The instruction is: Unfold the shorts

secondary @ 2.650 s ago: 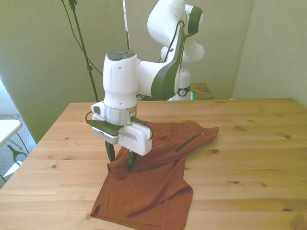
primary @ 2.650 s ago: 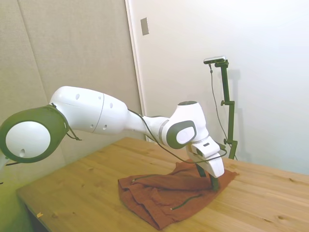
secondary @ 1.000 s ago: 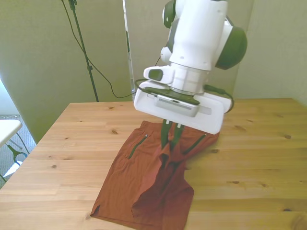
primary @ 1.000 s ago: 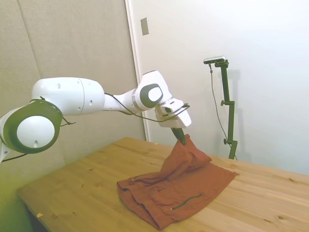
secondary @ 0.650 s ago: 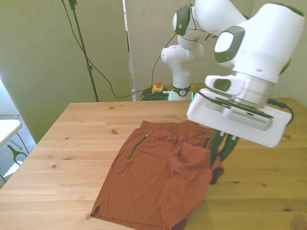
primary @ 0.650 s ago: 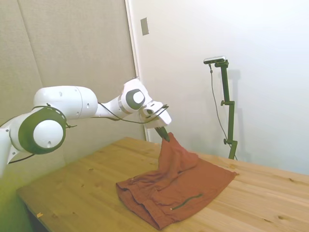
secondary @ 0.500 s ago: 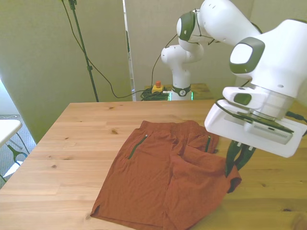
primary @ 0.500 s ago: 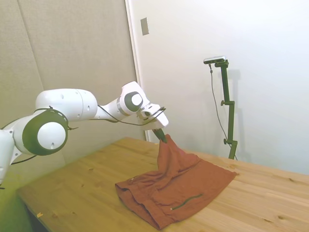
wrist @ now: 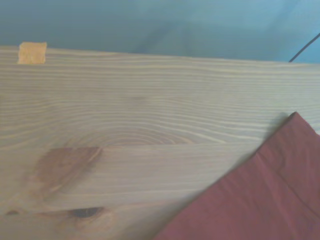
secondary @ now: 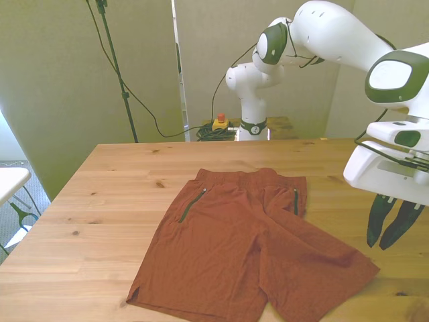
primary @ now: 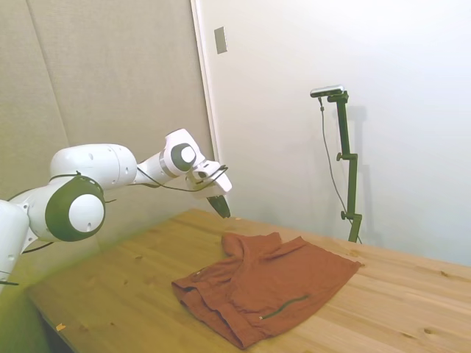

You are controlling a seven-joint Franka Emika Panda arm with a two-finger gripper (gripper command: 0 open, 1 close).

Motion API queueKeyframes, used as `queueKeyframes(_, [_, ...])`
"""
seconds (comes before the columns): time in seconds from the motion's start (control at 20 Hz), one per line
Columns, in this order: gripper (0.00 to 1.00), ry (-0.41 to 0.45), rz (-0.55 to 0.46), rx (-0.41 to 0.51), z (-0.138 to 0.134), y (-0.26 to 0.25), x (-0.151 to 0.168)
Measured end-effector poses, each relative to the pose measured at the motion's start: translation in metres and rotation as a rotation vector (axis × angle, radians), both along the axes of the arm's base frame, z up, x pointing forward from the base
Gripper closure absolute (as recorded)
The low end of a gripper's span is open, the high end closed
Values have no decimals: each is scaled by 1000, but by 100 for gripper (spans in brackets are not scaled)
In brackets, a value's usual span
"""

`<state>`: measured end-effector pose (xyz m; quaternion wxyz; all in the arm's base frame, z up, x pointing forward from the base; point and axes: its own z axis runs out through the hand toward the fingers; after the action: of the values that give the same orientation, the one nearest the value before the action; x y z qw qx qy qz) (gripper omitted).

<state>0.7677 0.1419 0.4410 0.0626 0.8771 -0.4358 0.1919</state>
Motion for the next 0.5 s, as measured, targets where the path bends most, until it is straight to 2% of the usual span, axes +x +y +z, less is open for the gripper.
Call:
queueKeyframes(0.1, [0, 39, 13, 65, 6, -17, -1])
queueKeyframes(0.25, [0, 138, 38, 163, 41, -84, -19])
queueKeyframes(0.4, [0, 267, 54, 252, 87, -155, -66])
queueKeyframes(0.5, [0, 296, 66, 260, 115, -178, -99])
